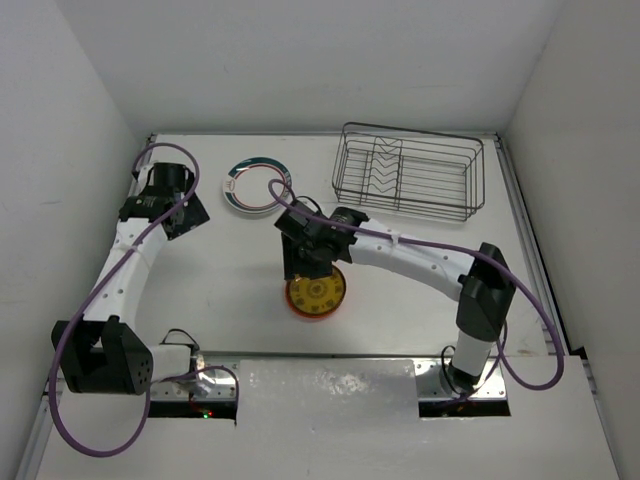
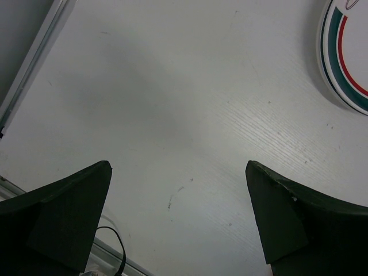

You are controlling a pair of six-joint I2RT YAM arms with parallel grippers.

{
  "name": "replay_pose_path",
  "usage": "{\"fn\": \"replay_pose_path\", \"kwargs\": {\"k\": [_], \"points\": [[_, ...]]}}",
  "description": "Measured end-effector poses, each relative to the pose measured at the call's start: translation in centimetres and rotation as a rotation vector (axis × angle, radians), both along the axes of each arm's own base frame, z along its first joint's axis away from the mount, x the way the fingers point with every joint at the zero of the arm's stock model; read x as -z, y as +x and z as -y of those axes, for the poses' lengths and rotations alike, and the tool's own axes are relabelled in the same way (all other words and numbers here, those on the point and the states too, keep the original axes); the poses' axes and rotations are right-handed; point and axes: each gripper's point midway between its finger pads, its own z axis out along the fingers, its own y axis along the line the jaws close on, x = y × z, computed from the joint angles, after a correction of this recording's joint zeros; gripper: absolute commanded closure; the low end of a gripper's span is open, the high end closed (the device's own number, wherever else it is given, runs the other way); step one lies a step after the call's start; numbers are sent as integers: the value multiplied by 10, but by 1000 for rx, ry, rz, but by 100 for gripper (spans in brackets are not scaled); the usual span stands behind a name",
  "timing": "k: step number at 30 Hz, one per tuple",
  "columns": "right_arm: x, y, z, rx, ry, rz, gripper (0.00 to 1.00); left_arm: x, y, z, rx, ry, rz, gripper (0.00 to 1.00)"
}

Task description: Unload the plates from the dish rack

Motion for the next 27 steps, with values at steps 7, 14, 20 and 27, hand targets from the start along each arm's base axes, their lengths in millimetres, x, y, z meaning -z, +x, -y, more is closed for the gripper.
{"fn": "replay_pose_path", "kwargs": {"k": [7, 14, 20, 27], "points": [[-24, 15, 5, -64, -40, 106, 1, 0, 1, 6, 30, -25, -1, 0], [-116, 83, 113, 7, -194, 456, 1, -39, 16, 8, 59, -18, 84, 0], [-160, 93, 296, 306, -387, 548, 1, -82, 21, 16, 112, 59, 190, 0], [-182, 39, 345, 286, -512, 535, 1, -147, -15, 27, 187, 79, 453, 0]]}}
